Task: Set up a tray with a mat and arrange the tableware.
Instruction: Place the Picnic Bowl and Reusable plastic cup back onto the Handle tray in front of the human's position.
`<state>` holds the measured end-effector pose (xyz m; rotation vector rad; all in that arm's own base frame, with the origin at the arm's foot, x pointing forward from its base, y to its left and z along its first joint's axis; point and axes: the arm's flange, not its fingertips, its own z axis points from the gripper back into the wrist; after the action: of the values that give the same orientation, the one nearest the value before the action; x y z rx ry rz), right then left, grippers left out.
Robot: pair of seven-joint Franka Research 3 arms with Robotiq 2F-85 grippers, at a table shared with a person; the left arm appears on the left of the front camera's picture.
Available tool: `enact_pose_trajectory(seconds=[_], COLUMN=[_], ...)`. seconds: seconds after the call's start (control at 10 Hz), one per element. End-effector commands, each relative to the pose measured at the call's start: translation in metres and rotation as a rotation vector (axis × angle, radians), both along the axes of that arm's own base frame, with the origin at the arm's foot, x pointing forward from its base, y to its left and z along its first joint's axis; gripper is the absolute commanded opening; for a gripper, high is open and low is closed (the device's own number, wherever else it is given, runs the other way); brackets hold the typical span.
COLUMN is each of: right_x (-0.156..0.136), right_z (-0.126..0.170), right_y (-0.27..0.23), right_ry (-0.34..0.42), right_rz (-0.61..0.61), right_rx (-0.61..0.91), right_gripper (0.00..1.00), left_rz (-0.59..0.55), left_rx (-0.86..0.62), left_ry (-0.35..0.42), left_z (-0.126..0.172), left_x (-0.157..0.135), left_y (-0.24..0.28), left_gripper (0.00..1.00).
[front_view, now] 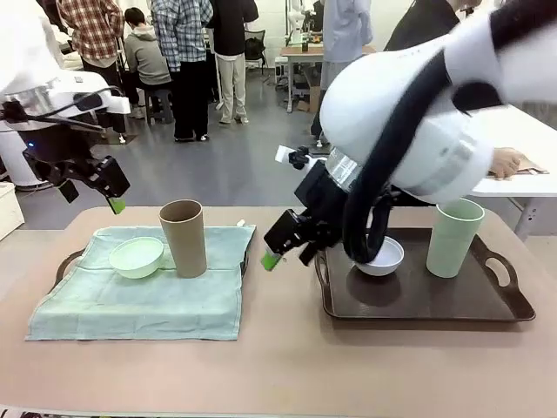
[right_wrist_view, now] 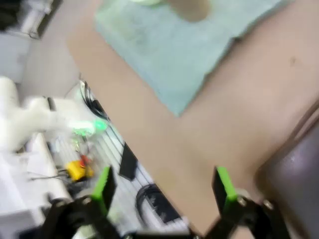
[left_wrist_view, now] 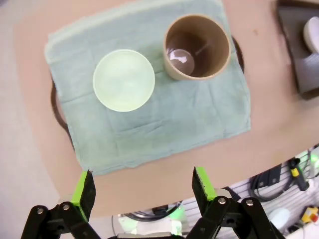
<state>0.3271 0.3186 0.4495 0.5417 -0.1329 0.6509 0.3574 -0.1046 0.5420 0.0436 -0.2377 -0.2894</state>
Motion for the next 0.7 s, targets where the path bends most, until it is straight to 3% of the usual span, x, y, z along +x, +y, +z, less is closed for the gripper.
enact_pose_trajectory(seconds=[0.0, 0.1, 0.2, 0.3, 0.6], right_x=[-0.042, -0.054, -0.054, -0.04, -0.04], right_z=[0.097, 0.113, 0.119, 0.034, 0.034], right_y=[0.05, 0.054, 0.064, 0.007, 0.007], right_ry=[0.308, 0.281, 0.176, 0.078, 0.078], right_rz=[-0.327, -0.377, -0.348, -0.221, -0.221], right_rx=[-0.343, -0.381, -0.401, -0.24, -0.24], right_gripper=[1.0, 1.0, 1.0, 1.0, 1.0], left_rz=[0.029, 0.029, 0.029, 0.029, 0.029], left_rx=[-0.027, -0.027, -0.027, -0.027, -0.027], left_ry=[0.008, 0.008, 0.008, 0.008, 0.008], left_z=[-0.001, -0.001, -0.001, -0.001, -0.001], left_x=[0.004, 0.004, 0.004, 0.004, 0.004], left_y=[0.013, 0.013, 0.013, 0.013, 0.013], left_gripper=[0.46, 0.46, 0.46, 0.46, 0.46])
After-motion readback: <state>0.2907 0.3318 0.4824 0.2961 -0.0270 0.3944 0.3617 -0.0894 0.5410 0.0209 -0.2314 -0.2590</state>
